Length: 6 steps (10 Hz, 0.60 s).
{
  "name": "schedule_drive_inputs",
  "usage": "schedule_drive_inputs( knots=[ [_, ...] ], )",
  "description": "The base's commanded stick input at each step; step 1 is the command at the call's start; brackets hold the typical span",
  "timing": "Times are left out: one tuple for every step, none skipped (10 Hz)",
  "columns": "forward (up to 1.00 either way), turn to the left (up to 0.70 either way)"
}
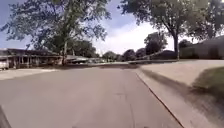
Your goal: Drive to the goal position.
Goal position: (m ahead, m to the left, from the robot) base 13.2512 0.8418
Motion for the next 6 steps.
schedule_drive_inputs(
  knots=[
    [0.7,0.03],
    [0.7,0.03],
    [0.7,0.03],
    [0.7,0.03],
    [0.7,0.03],
    [0.7,0.03]
  ],
)
